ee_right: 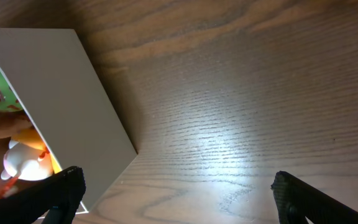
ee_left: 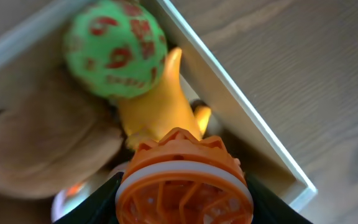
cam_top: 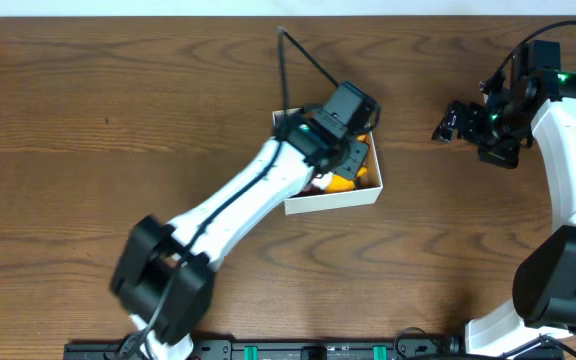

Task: Pack container
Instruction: 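Carry the orange toy with the left gripper over the box and release, then lift the left gripper out of the box and retract it left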

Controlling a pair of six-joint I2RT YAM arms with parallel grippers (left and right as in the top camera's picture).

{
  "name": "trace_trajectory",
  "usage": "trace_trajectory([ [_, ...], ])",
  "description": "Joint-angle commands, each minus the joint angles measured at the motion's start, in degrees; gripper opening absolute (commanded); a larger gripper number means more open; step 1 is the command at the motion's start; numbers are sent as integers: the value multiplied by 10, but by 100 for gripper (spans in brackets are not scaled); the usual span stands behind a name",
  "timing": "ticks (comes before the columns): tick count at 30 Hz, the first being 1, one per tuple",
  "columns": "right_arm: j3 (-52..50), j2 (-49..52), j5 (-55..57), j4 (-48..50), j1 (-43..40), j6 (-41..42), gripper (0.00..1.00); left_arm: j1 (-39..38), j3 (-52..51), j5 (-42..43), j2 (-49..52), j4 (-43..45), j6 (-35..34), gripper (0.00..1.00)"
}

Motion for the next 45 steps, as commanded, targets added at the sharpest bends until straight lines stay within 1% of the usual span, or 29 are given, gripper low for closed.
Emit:
trace_trajectory([
  [1,-1,-7,-1,-3,-1,9,99,-7,7,0,30,15,-7,46],
  [5,-1,-7,-1,-4,-1,9,99,-7,7,0,37,11,-7,71],
  [9,-1,-7,-1,-3,-1,9,99,-7,7,0,10,2,-7,87],
  [10,-1,-7,-1,-3,-1,9,99,-7,7,0,0,0,-7,89],
  [15,-1,-7,-1,-3,1,9,99,-5,7,-1,-64,-17,-7,92],
  [19,-1,-7,-12,-1,15,-17,99,5,7,-4,-122,-48,-7,92],
  [22,-1,-7,-22,3,41,-43,99,23,7,-35,-160,-88,-7,93],
  [24,-1,-7,-37,10,66,-67,96,41,7,-59,-180,-121,-7,94],
  [25,-1,-7,-43,16,78,-76,95,54,7,-70,-188,-139,-7,96],
  [29,-1,-7,-38,50,142,-93,93,117,7,-94,-197,-205,-7,99],
  [34,-1,-7,-2,78,184,-85,94,203,7,-93,-189,-265,-7,98],
  [40,0,-25,0,76,172,-83,96,302,7,-89,-195,-316,-7,98],
  [45,0,-95,54,70,145,-84,99,354,7,-88,-227,-342,-7,98],
])
